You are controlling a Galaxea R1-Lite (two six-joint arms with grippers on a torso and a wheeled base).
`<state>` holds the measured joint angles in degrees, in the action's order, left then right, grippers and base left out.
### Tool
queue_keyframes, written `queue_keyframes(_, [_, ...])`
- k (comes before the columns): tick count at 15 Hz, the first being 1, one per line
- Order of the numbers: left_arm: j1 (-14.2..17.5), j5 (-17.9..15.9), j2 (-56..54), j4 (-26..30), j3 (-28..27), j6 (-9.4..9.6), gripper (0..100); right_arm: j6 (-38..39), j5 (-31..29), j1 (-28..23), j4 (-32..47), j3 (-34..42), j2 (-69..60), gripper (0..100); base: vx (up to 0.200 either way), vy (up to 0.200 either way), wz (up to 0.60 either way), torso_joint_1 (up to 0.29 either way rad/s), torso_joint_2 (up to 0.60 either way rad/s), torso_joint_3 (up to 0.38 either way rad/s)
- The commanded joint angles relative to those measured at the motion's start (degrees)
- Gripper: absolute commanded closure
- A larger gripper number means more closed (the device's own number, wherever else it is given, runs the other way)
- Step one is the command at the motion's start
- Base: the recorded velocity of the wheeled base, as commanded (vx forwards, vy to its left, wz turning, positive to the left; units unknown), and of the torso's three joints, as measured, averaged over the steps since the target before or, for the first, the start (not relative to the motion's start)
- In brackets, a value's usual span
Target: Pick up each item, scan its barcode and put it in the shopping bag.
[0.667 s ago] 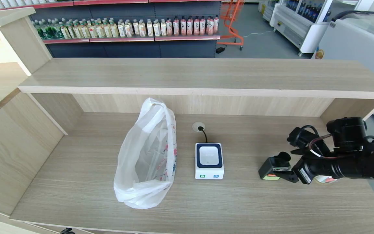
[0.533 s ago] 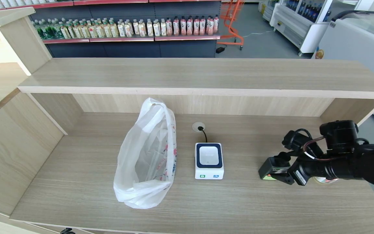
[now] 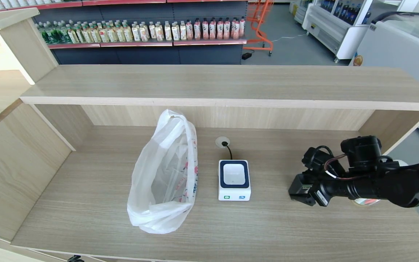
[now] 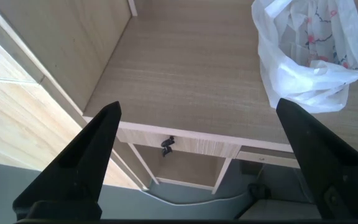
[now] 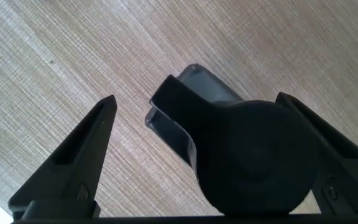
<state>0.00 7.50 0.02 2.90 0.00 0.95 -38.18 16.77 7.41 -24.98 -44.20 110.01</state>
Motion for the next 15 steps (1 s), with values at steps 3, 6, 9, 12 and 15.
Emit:
queue_keyframes(3, [0.0, 0.1, 0.0, 0.0, 0.0, 0.02, 0, -0.1, 0.0, 0.8, -0.1, -0.1, 0.6, 100, 0.000, 0.000, 0.00, 0.000, 0.00, 0.000])
queue_keyframes(6, [0.0, 0.1, 0.0, 0.0, 0.0, 0.02, 0, 0.0, 0.0, 1.3, -1.5, 0.4, -1.1, 100, 0.000, 0.000, 0.00, 0.000, 0.00, 0.000])
queue_keyframes(9, [0.0, 0.0, 0.0, 0.0, 0.0, 0.02, 0, 0.7, 0.0, 0.6, -1.4, 1.2, -6.2, 100, 0.000, 0.000, 0.00, 0.000, 0.00, 0.000])
queue_keyframes(12, [0.0, 0.1, 0.0, 0.0, 0.0, 0.02, 0, 5.4, -0.8, -0.8, -1.4, 3.4, -19.5, 100, 0.000, 0.000, 0.00, 0.000, 0.00, 0.000])
queue_keyframes(15, [0.0, 0.1, 0.0, 0.0, 0.0, 0.02, 0, -10.9, -1.2, -2.6, -4.4, 10.7, -28.6, 100, 0.000, 0.000, 0.00, 0.000, 0.00, 0.000])
